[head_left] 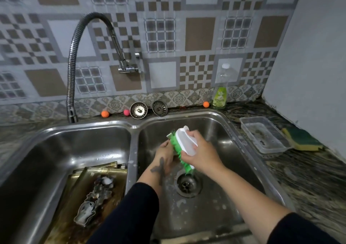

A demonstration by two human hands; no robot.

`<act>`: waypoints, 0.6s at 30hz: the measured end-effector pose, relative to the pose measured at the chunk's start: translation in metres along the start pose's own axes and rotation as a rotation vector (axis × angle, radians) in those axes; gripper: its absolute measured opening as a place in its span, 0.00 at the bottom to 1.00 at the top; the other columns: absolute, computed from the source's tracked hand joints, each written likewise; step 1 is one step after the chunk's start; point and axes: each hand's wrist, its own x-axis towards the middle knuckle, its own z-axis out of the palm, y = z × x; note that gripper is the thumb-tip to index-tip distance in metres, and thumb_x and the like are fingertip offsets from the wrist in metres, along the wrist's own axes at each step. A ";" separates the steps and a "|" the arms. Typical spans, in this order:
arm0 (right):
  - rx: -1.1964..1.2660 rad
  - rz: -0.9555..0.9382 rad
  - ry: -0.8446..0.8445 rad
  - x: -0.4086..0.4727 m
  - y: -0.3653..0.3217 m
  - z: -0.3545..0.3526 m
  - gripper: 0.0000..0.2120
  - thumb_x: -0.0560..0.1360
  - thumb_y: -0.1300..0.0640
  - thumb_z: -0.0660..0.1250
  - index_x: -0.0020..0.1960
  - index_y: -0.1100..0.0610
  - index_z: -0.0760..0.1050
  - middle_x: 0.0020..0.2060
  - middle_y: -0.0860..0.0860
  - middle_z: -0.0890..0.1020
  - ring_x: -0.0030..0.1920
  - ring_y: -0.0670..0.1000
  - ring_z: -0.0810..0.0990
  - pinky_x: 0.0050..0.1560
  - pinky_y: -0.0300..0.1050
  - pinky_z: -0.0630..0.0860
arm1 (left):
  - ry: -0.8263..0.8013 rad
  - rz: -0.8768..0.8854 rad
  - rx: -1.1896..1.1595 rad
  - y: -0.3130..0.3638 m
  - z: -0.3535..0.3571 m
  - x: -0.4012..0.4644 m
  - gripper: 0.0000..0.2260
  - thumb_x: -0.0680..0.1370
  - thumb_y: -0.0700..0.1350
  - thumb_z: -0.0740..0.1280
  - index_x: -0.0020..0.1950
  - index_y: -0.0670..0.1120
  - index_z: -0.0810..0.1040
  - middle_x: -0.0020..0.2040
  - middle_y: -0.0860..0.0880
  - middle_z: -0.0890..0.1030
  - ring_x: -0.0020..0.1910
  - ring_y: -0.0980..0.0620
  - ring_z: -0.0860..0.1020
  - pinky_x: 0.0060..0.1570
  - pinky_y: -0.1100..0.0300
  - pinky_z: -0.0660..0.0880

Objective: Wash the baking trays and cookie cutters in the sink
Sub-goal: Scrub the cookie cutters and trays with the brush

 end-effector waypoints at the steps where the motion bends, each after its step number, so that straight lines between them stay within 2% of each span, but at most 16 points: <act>1: -0.010 -0.007 -0.005 -0.005 -0.001 0.003 0.28 0.69 0.53 0.72 0.66 0.47 0.66 0.55 0.51 0.78 0.52 0.53 0.79 0.45 0.46 0.75 | 0.004 -0.003 0.019 0.003 -0.005 -0.003 0.13 0.81 0.40 0.62 0.65 0.40 0.76 0.43 0.41 0.82 0.42 0.44 0.80 0.45 0.54 0.76; 4: 0.082 0.027 0.089 -0.003 -0.012 -0.001 0.24 0.70 0.54 0.72 0.63 0.49 0.67 0.54 0.50 0.77 0.49 0.51 0.77 0.40 0.43 0.71 | -0.068 0.023 0.081 0.004 -0.004 -0.030 0.08 0.82 0.42 0.61 0.55 0.42 0.79 0.37 0.44 0.83 0.34 0.50 0.81 0.33 0.59 0.77; 6: 0.127 0.055 0.110 0.008 -0.022 -0.005 0.23 0.70 0.54 0.72 0.62 0.51 0.68 0.56 0.50 0.77 0.49 0.50 0.77 0.41 0.41 0.70 | -0.079 0.016 0.070 0.003 -0.001 -0.038 0.08 0.82 0.42 0.60 0.50 0.43 0.79 0.33 0.46 0.81 0.29 0.52 0.79 0.29 0.61 0.77; 9: 0.109 0.065 0.011 0.005 -0.029 0.003 0.25 0.69 0.52 0.72 0.63 0.49 0.68 0.57 0.48 0.76 0.54 0.51 0.78 0.50 0.45 0.76 | -0.023 -0.044 0.082 0.019 -0.016 -0.029 0.08 0.82 0.40 0.60 0.48 0.39 0.77 0.31 0.44 0.81 0.29 0.51 0.79 0.36 0.61 0.77; 11: 0.115 0.074 -0.019 -0.008 -0.028 0.010 0.25 0.68 0.52 0.73 0.62 0.46 0.69 0.57 0.48 0.77 0.55 0.51 0.79 0.54 0.48 0.77 | 0.006 -0.052 0.074 0.028 -0.029 -0.032 0.10 0.83 0.42 0.59 0.45 0.40 0.75 0.30 0.46 0.78 0.29 0.51 0.77 0.31 0.62 0.74; 13: 0.089 0.057 0.012 -0.017 -0.031 0.013 0.25 0.68 0.52 0.73 0.63 0.47 0.69 0.55 0.49 0.77 0.53 0.51 0.79 0.52 0.48 0.77 | -0.014 -0.066 0.078 0.025 -0.034 -0.039 0.12 0.81 0.45 0.61 0.41 0.42 0.77 0.30 0.46 0.75 0.27 0.50 0.73 0.27 0.63 0.70; 15: 0.060 0.042 0.096 -0.015 -0.039 0.011 0.25 0.69 0.53 0.72 0.64 0.48 0.68 0.56 0.50 0.77 0.52 0.53 0.79 0.48 0.46 0.76 | -0.124 -0.092 0.084 0.021 -0.029 -0.052 0.12 0.80 0.44 0.63 0.39 0.41 0.77 0.27 0.46 0.75 0.23 0.51 0.73 0.25 0.64 0.70; 18: 0.035 0.053 0.096 -0.014 -0.045 0.007 0.26 0.70 0.52 0.71 0.65 0.49 0.68 0.58 0.50 0.76 0.51 0.53 0.78 0.47 0.44 0.75 | -0.138 -0.079 -0.024 0.018 -0.028 -0.053 0.12 0.80 0.47 0.64 0.46 0.39 0.80 0.34 0.43 0.78 0.31 0.47 0.77 0.37 0.56 0.76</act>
